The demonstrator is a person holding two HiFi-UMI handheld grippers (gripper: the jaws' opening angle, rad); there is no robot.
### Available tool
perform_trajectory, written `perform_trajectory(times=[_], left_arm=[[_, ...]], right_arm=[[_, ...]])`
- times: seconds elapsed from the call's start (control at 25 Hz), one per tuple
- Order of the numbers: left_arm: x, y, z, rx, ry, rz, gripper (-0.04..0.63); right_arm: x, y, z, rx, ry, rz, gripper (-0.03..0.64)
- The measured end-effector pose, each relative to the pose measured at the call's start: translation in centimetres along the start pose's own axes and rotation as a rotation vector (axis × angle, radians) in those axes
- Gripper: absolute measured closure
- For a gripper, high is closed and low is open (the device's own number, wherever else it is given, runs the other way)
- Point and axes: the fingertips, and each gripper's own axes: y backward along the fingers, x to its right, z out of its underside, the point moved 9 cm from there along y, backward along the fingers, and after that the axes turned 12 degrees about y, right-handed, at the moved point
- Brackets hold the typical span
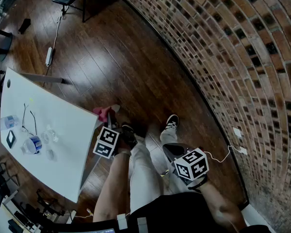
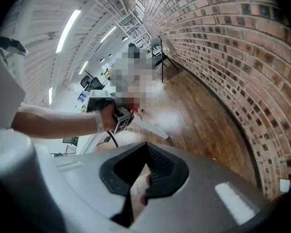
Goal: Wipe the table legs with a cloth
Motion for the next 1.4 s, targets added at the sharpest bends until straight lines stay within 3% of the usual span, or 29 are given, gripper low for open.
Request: perform_trajectory(times=[0.12,0.28,0.88,1.4], left_arm=[[-0.7,-1.5,0.1,0.077,0.052,-0.022,0.541],[-2.1,-3.6,1.0,0.101,0.107,-0.045,0.541],[-9.8,-11.3,5.0,0.062,0.129,-0.094,0.541],[-18.5,-20.8,8.5,0.019,0.173,-0.137,0.541]], right_arm=[[0.6,-1.7,1.3,-0.02,0.002,-0.023,0.623],[1.8,-3.2,2.3,-0.026,-0.007,-0.035,0.623],[9.3,-8.2,5.7,0.012,-0.124,0.002,0.623],[11.0,-15.5,9.2,-0.022,-0.179,-0.019,0.623]])
